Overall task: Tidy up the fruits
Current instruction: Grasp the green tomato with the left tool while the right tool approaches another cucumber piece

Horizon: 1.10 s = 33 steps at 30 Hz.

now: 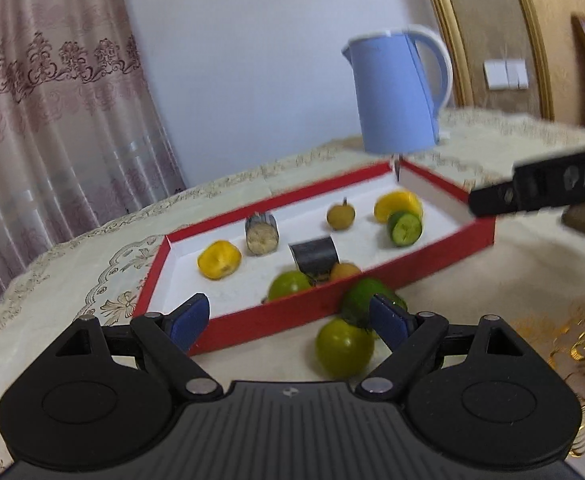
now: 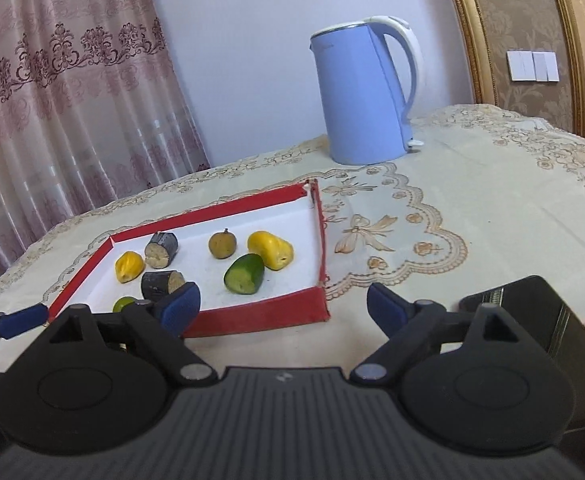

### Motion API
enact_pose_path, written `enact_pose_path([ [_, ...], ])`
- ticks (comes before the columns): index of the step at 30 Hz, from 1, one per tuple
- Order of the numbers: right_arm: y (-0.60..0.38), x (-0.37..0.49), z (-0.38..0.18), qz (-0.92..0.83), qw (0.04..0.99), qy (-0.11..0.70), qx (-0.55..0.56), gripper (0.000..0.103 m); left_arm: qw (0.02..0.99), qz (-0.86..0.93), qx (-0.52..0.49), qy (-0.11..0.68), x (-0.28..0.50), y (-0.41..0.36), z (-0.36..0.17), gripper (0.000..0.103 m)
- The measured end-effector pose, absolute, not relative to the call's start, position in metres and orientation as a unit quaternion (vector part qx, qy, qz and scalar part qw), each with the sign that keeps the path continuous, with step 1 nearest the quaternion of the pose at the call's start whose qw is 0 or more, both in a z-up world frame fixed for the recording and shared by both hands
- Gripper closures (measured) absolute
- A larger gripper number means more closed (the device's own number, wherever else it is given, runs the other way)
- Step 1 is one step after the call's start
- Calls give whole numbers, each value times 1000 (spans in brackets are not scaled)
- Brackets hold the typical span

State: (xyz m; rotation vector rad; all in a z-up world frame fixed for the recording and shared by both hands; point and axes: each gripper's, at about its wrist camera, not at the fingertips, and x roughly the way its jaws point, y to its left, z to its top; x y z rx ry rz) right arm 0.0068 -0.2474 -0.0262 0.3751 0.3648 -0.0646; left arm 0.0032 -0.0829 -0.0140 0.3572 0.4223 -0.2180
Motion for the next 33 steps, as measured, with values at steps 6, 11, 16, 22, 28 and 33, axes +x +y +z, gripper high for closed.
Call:
enact_pose_path([
  [6,-244,2,-28,-21,967,179,183,12,961,-71,166,208,-1,-62,-10,9],
  [11,-238,-1,-25,-6,968,174,182,12,962,-16,152,225,3,-18,-7,9],
  [16,-231,-1,-23,5,968,171,182,12,964,-63,99,239,1,12,-2,9],
  [22,-224,-1,-22,6,969,174,173,10,956,-152,111,226,-15,-6,-4,9],
  [28,-221,-1,-23,7,970,177,169,10,949,-174,142,222,-14,-35,-12,9],
  [33,-221,-2,-25,10,969,178,171,10,944,-174,135,247,-5,-36,-18,17],
])
